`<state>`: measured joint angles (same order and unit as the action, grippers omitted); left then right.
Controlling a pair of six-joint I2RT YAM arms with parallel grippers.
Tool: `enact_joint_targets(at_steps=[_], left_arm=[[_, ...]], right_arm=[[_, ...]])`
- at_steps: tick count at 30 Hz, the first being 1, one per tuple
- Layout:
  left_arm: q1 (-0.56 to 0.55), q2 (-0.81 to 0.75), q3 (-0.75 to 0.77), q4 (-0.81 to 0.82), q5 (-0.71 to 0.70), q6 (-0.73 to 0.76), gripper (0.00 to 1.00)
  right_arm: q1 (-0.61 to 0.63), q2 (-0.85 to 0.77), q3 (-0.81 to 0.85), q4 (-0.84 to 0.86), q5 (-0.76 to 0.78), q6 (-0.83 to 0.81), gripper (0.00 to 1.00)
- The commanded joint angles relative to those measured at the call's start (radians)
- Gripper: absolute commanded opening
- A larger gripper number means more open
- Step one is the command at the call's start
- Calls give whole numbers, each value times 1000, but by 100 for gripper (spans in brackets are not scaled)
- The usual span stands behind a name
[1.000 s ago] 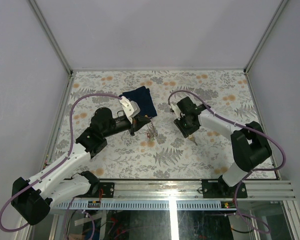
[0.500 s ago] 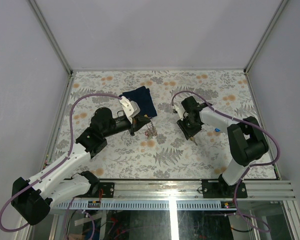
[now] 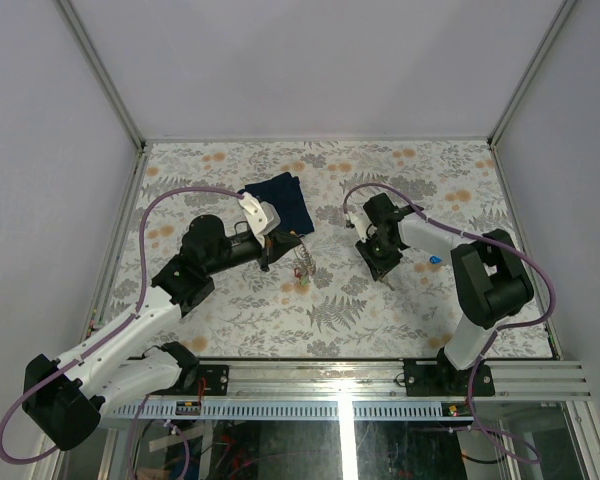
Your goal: Put the keys on the keyring
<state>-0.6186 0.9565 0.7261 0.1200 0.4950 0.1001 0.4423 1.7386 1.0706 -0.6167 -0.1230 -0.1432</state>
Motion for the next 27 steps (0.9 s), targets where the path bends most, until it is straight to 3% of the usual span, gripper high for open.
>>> enact_joint_targets(at_steps=[1,11,21,27], left_arm=[[10,-1,-4,93,20,-4,0],[11,1,-5,94,21,-6,0],[16,2,-7,107,28,-13,0],[17,1,-9,112,28,-17,0]], right_arm=[[-5,14,36,-6,-29,-10,25],[-6,-47,30,24,-69,31,0],[-5,-211,-22,89,-82,61,0],[-7,-205,-15,62,-64,108,0]])
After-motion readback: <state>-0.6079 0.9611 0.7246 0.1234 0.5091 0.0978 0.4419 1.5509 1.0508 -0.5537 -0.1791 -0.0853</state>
